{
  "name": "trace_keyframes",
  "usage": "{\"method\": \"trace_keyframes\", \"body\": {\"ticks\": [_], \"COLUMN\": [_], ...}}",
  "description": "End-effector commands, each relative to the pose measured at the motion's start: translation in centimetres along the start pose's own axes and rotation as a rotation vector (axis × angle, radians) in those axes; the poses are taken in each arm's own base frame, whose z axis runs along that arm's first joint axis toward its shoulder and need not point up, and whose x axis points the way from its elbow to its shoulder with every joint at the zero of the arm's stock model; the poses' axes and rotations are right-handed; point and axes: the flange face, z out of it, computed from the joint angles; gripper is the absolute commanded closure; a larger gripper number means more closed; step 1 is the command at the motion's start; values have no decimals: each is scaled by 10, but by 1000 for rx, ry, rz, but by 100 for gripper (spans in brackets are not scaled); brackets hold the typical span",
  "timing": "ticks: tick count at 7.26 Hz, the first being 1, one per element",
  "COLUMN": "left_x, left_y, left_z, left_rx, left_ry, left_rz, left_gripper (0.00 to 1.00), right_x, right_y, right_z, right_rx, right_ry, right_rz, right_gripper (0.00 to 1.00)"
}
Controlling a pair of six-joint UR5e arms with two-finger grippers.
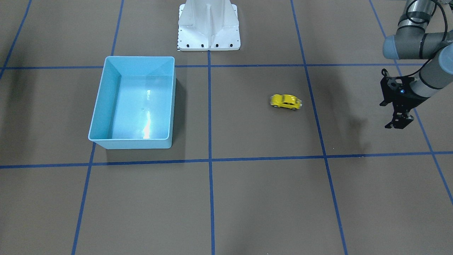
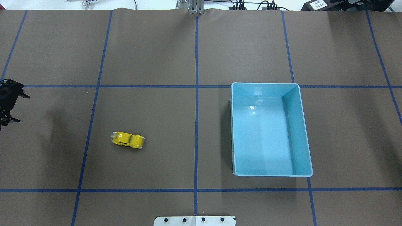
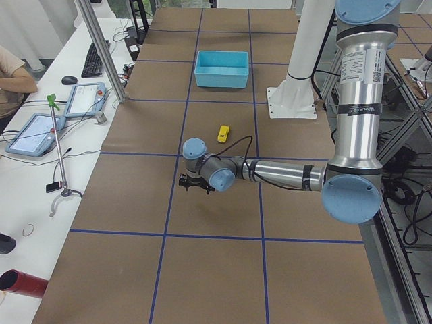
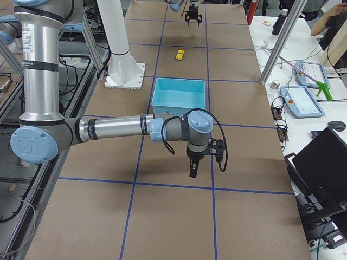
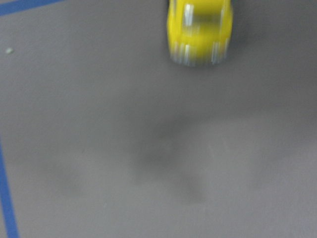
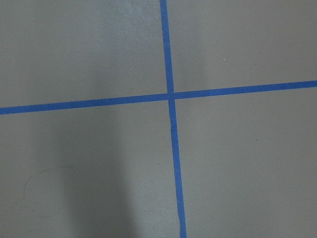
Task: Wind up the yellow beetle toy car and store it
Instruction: 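Open the left gripper to release the car and withdraw the arm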
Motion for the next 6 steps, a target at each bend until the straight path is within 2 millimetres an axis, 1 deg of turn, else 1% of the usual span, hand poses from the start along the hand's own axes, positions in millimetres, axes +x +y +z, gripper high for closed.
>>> {"method": "trace_keyframes", "body": {"ticks": [1, 2, 3, 4, 5, 6], "left_x": [-11, -10, -12, -13, -16, -14], "left_y": [28, 30, 36, 43, 65, 102], "left_z": [-27, -31, -41, -48, -65, -88], "left_rx": [-11, 15, 32, 45, 46, 41], "left_ry": [-18, 4, 8, 7, -19, 11], "left_rz": [-282, -514, -704, -765, -818, -956], "left_gripper": [0, 0, 0, 0, 0, 0], "right_x": [0, 0, -1, -1, 0, -1], "right_y": [0, 0, -1, -1, -1, -1], "right_z": [0, 0, 0, 0, 0, -1], "right_rx": [-1, -1, 1, 1, 1, 3], "right_ry": [0, 0, 0, 0, 1, 1], "right_rz": [1, 1, -1, -1, -1, -2], "right_gripper": [0, 0, 0, 0, 0, 0]}}
